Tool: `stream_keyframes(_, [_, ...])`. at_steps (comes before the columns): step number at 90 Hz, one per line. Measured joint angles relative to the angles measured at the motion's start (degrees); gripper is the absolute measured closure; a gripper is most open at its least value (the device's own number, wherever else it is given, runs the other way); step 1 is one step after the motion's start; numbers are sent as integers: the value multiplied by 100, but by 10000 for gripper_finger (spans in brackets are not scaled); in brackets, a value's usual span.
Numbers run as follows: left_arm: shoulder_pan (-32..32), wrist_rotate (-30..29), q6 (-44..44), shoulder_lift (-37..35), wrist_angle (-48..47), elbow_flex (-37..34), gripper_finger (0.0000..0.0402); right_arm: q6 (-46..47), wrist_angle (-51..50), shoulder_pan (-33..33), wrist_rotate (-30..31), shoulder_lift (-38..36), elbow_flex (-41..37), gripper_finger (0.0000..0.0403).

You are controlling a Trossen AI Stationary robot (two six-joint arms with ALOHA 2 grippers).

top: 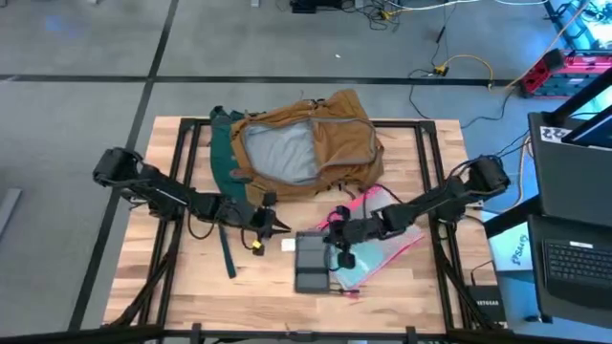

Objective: Unpack backpack
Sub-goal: Adjust the blue tablet

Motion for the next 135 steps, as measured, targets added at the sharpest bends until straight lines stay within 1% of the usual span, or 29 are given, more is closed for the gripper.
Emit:
stream_keyframes(12, [-59, 300, -4, 0, 7, 0, 393, -577, 2, -272, -330, 342, 498, 402])
stream_keyframes(18, [-102, 444, -4, 0, 22, 0, 393, -811, -124, -375, -369, 490, 722, 402])
stream_keyframes(46, [-278, 767, 19, 108, 464, 8, 393, -982, -1123, -423, 358, 501, 1110, 402])
stream_keyframes(67, [-162, 791, 29, 978, 1285, 108, 393, -693, -1565, -423, 643, 498, 1111, 402])
stream_keyframes(81, [-47, 1048, -4, 1642, 1381, 514, 393, -555, -1714, -423, 785, 494, 1111, 402])
stream_keyframes(97, [26, 1140, 42, 2314, 1385, 1121, 393, -546, -1731, -423, 1108, 490, 1111, 402])
stream_keyframes(109, [66, 1288, 50, 2756, 1311, 1541, 393, -553, -1750, -423, 1233, 490, 1110, 402])
stream_keyframes(135, [191, 1266, -4, 3037, 364, 1882, 393, -573, -1975, -423, 1366, 490, 1106, 402])
